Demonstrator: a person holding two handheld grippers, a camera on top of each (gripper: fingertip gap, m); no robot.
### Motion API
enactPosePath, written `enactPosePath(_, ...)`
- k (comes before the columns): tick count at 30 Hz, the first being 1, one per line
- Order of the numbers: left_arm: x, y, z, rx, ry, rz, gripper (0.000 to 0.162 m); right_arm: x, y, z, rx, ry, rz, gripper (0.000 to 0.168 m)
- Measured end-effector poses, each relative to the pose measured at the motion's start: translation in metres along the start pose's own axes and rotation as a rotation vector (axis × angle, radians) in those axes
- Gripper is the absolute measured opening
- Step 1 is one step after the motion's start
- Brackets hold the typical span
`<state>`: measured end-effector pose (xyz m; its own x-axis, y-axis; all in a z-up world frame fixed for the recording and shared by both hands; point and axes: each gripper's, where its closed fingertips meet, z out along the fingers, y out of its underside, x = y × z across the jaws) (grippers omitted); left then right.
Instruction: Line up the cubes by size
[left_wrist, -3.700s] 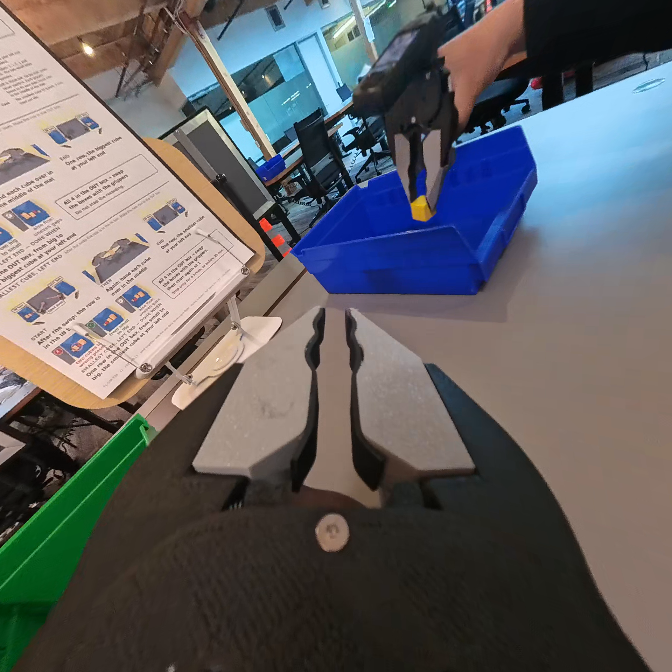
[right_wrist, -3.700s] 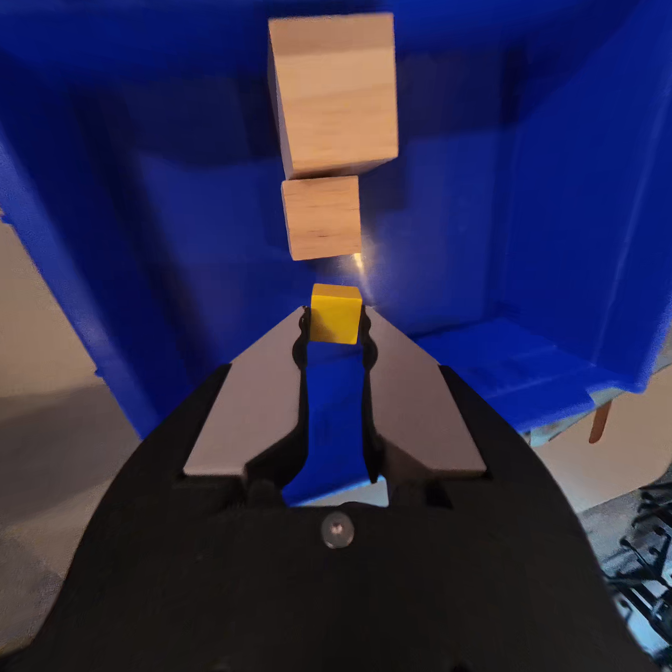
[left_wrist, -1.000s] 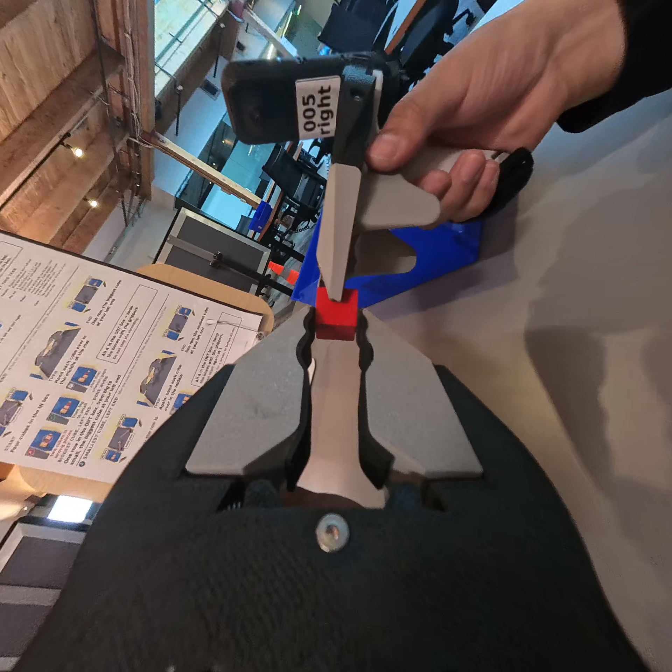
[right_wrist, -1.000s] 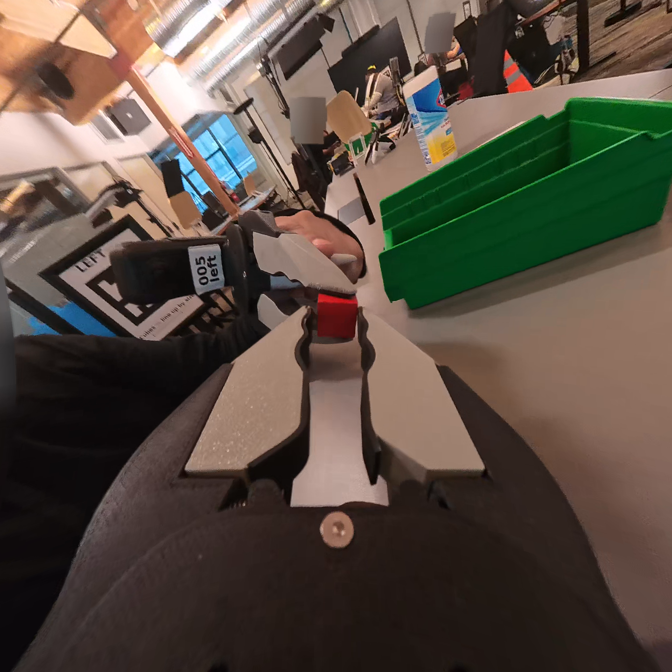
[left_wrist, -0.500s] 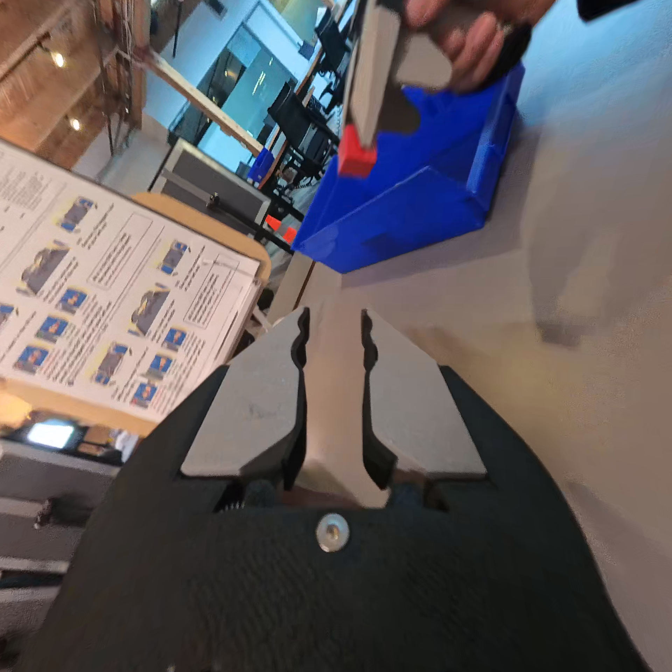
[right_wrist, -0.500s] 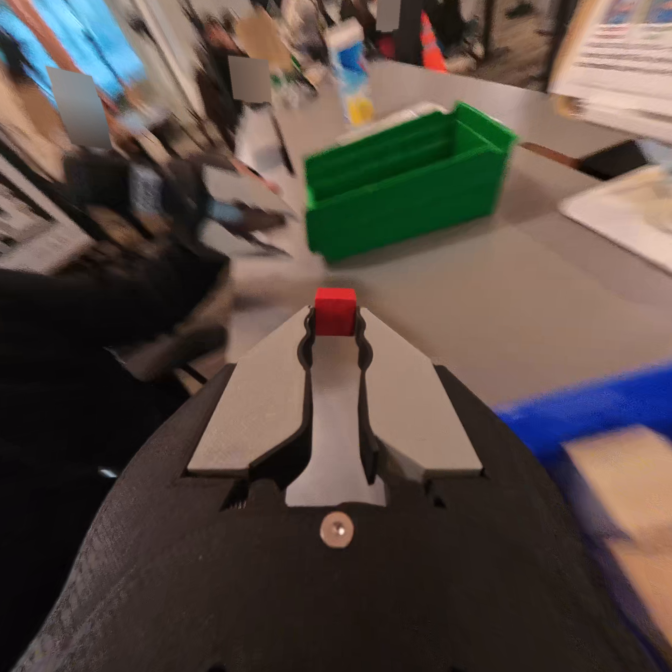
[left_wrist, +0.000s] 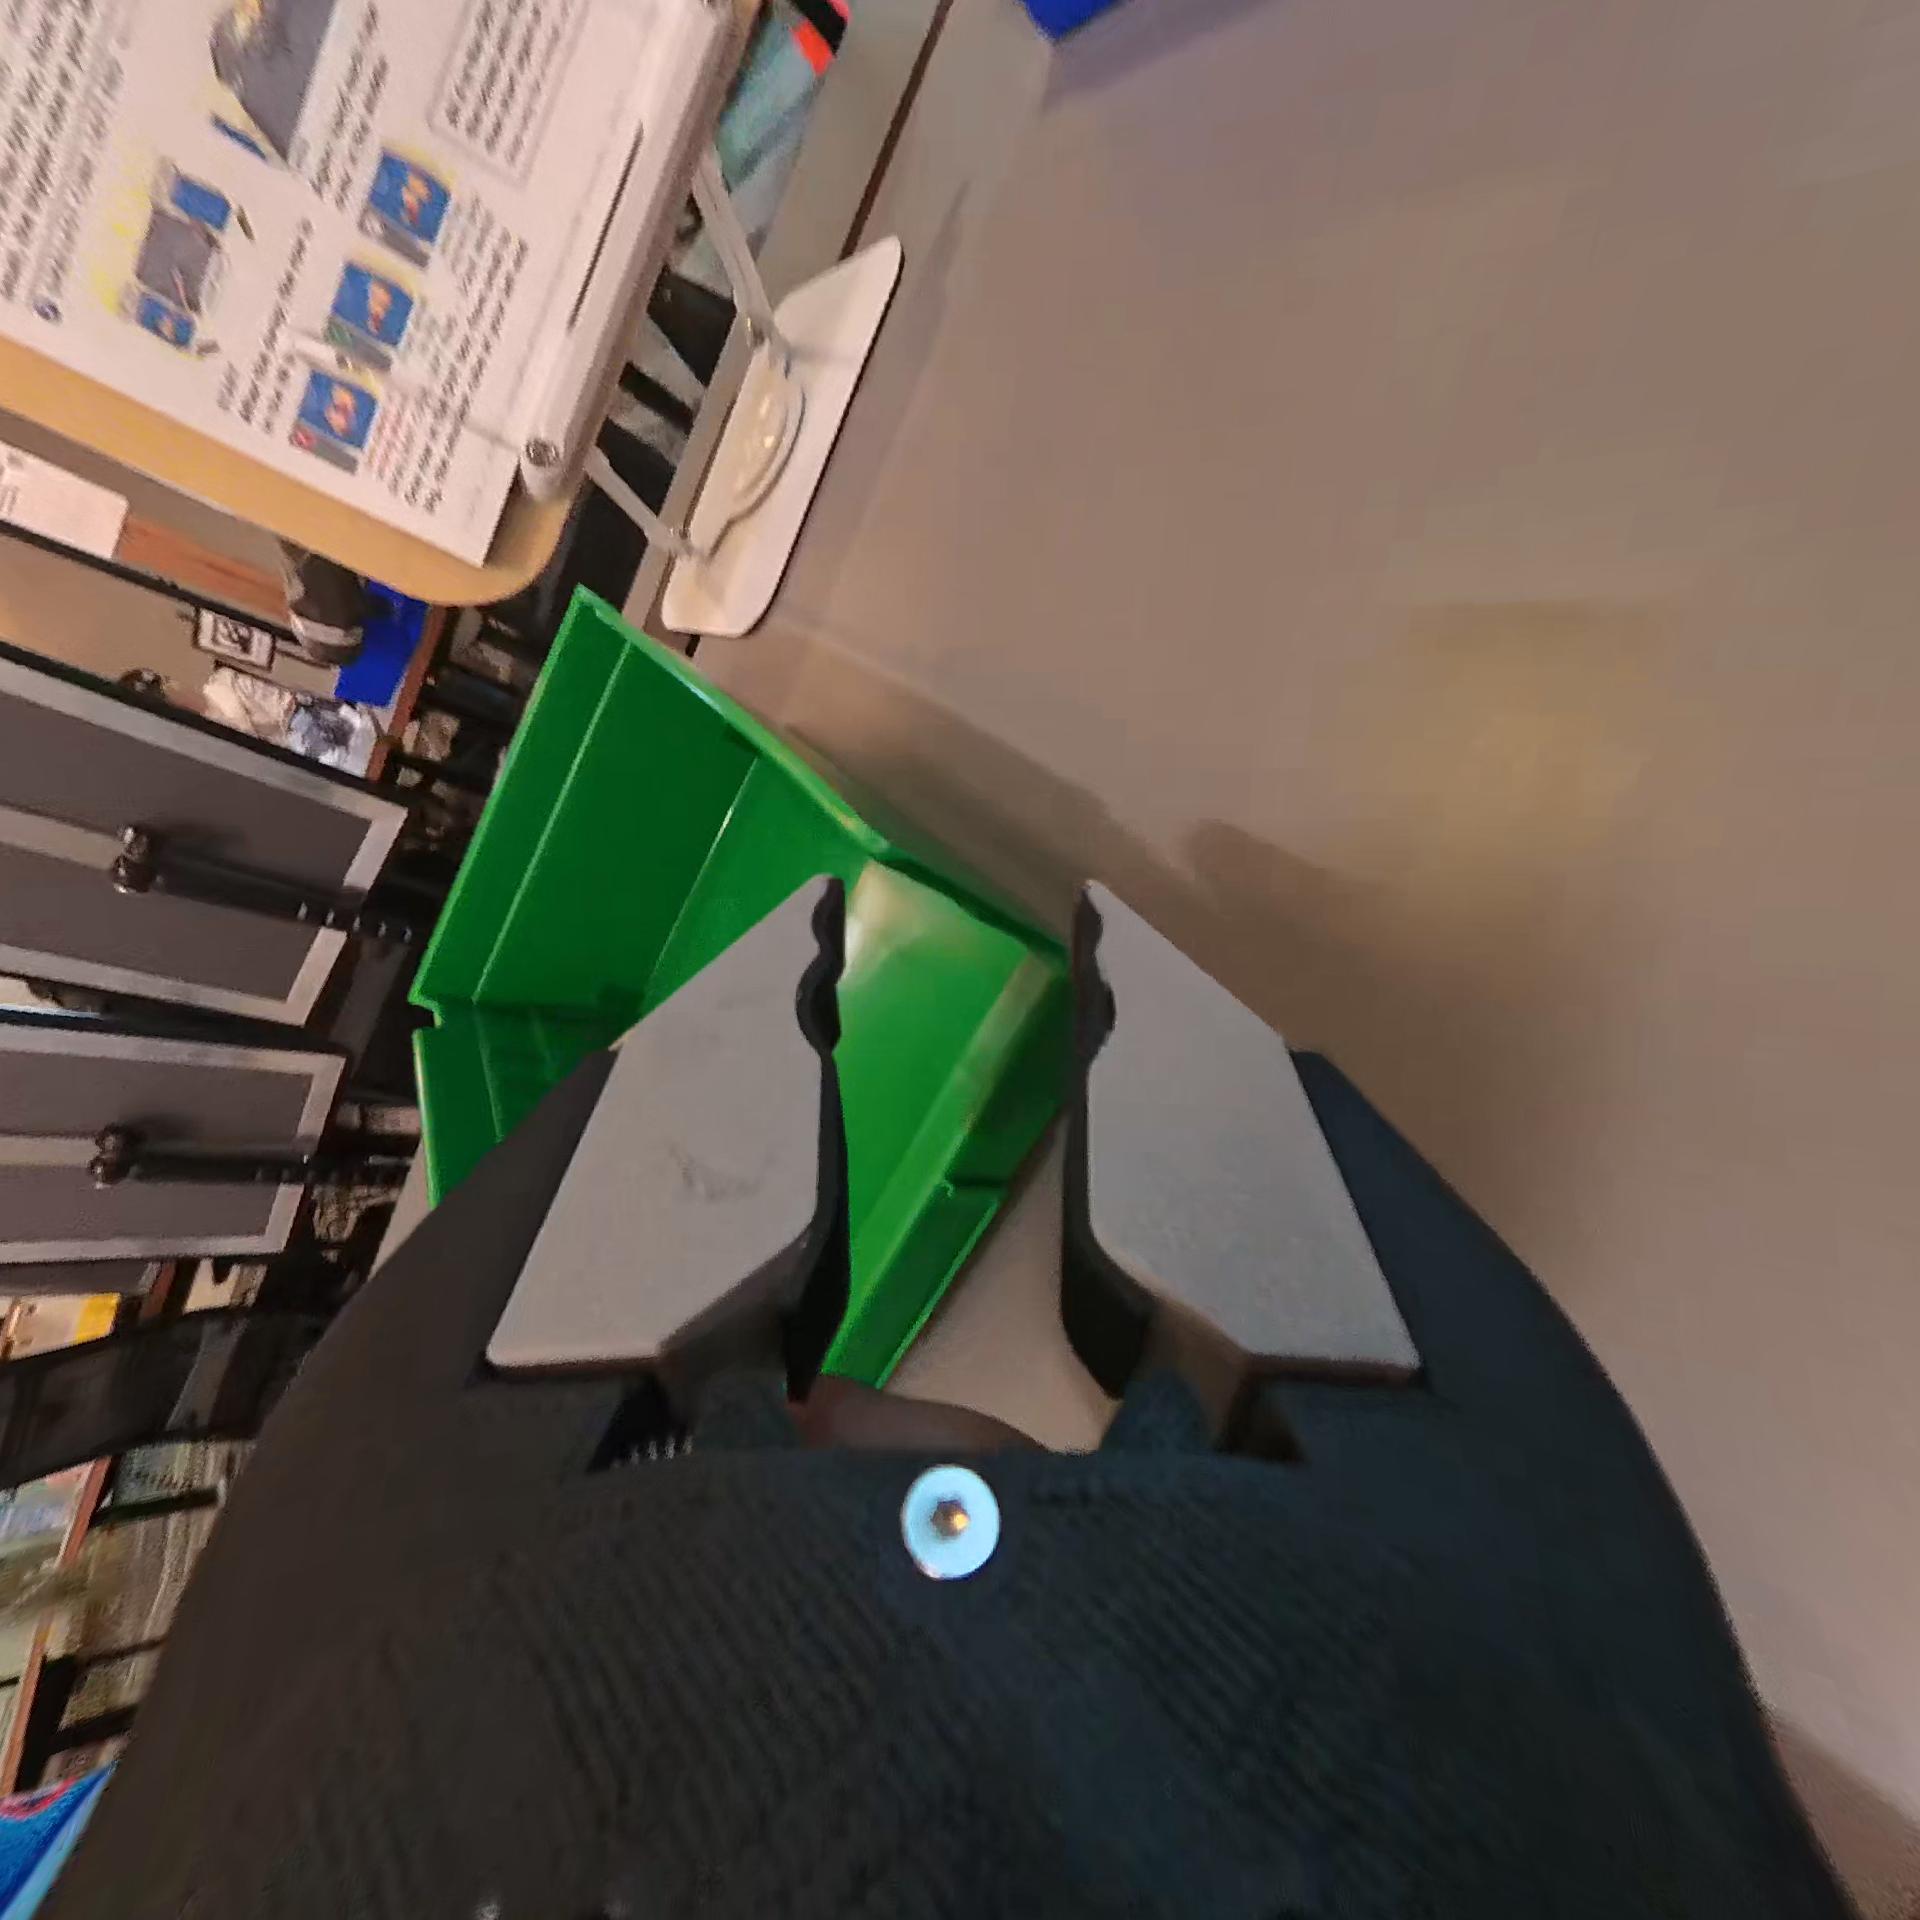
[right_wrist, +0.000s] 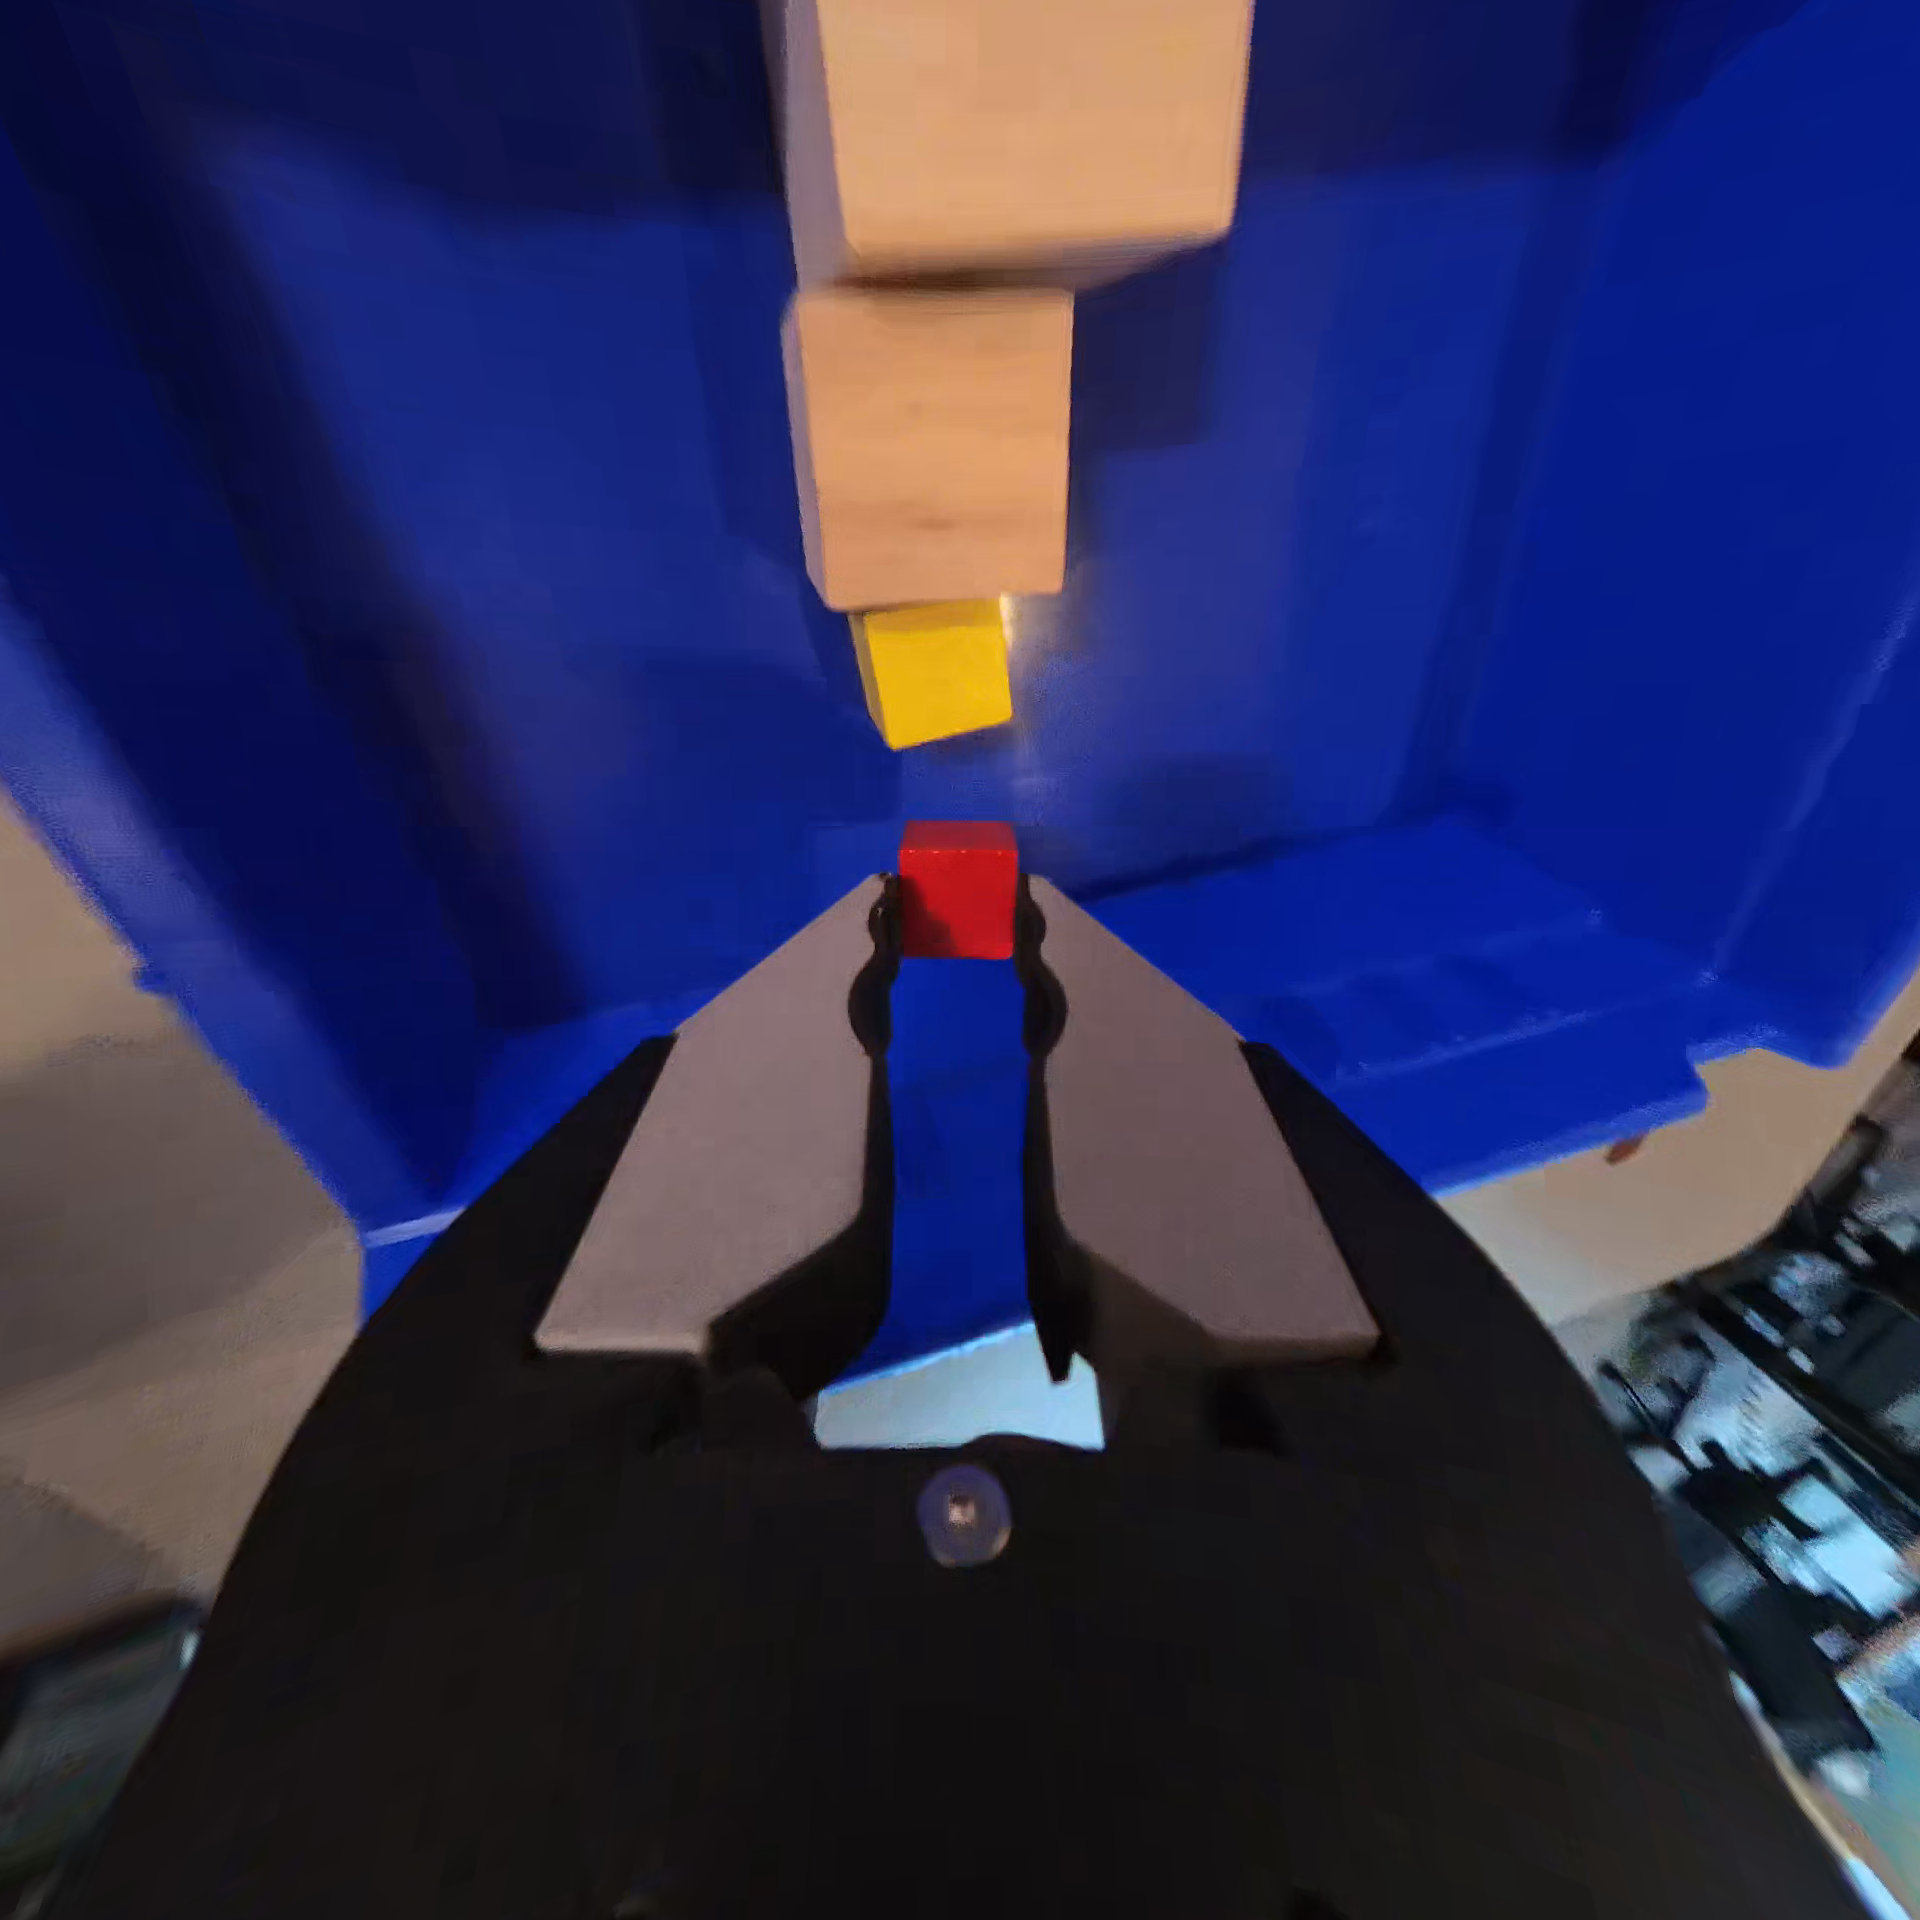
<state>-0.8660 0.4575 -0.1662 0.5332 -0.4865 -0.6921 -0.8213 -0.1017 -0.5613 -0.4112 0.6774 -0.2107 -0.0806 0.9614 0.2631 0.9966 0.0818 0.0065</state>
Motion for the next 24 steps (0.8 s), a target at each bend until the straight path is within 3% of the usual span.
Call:
enactPosePath(2,0.002,0.010,0.005,-0.035,0.011,-0.001,0.044,0.002,0.006,0.014,-0.078,-0.024,-0.022,0.020)
enactPosePath(10,0.015,0.050,0.022,-0.138,0.097,-0.060,0.073,-0.002,-0.010,0.030,-0.014,-0.134,-0.008,0.021)
enactPosePath(15,0.016,0.062,0.034,-0.214,0.123,0.044,0.071,-0.006,0.000,0.018,-0.038,-0.127,0.076,0.055)
enactPosePath(17,0.011,0.069,0.036,-0.264,0.134,0.097,0.063,-0.015,-0.010,-0.003,0.067,-0.124,0.124,0.055)
enactPosePath(21,0.008,0.076,0.035,-0.326,0.200,0.150,0.067,-0.056,-0.048,-0.052,0.344,-0.091,0.159,0.064)
enactPosePath(24,0.011,0.075,0.043,-0.326,0.245,0.139,0.053,-0.097,-0.090,-0.068,0.517,-0.083,0.220,0.068)
